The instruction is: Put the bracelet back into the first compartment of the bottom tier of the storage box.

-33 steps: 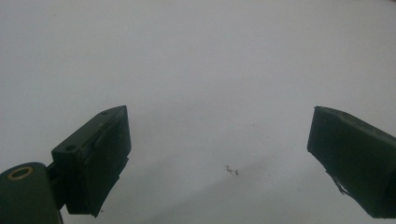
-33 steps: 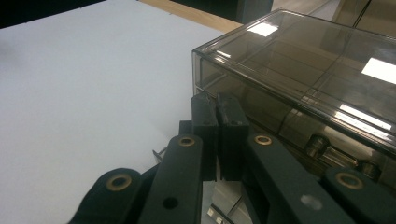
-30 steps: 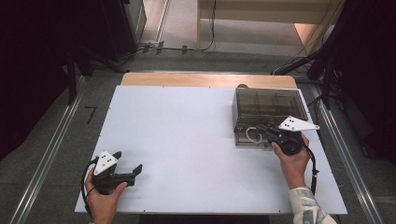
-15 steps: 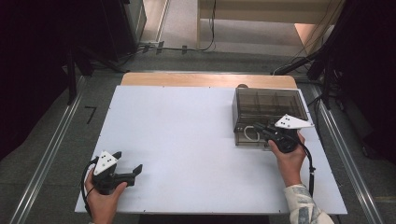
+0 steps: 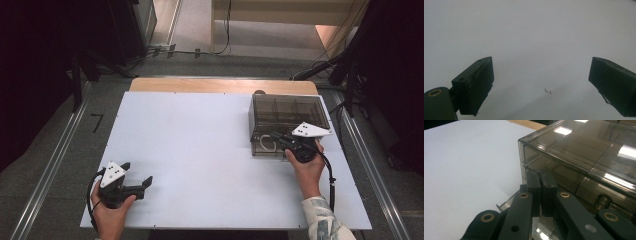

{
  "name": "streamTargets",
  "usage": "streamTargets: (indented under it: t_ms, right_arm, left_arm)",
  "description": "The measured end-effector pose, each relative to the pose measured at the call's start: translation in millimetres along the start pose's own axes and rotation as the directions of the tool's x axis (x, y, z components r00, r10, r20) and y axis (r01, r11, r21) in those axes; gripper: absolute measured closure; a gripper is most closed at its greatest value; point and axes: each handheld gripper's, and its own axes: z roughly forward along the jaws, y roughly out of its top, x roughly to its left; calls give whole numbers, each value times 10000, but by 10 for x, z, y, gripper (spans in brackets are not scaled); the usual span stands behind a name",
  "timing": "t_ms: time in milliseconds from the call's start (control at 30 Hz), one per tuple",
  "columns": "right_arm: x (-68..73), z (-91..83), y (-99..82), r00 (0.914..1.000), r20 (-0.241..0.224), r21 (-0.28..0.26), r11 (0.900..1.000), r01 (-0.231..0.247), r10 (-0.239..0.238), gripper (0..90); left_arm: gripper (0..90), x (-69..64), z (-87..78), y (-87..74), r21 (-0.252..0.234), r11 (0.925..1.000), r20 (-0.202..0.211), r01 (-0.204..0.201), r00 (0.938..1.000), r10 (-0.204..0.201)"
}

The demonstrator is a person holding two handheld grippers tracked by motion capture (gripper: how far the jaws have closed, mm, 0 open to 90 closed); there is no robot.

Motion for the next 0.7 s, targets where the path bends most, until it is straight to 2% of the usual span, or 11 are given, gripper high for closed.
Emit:
streamTargets:
  t_ms: [100,133,167,267,500,700]
  right_arm:
    - [-14,19,-8,10000,72,78,10000,2,-2,852]
    - [-36,54,-22,9998,120,243,9996,-134,131,740]
    - [-41,67,-28,9997,188,314,9994,-151,145,714]
    - [-41,78,-48,9997,220,497,9987,-64,53,752]
    - [-6,38,-23,9999,136,259,9996,57,-60,750]
    - [-23,-10,-26,9999,99,294,9996,37,-40,738]
  left_arm:
    - [69,0,1,0,-10,10000,11,0,10000,0]
    - [69,0,1,0,-10,10000,11,-2,10000,2]
    - [68,0,0,0,6,10000,18,-4,10000,4]
    - [68,0,-1,0,8,10000,6,4,10000,-4]
    - [68,1,-1,1,15,10000,16,-1,10000,1]
    - [68,2,-1,1,20,10000,13,-1,10000,1]
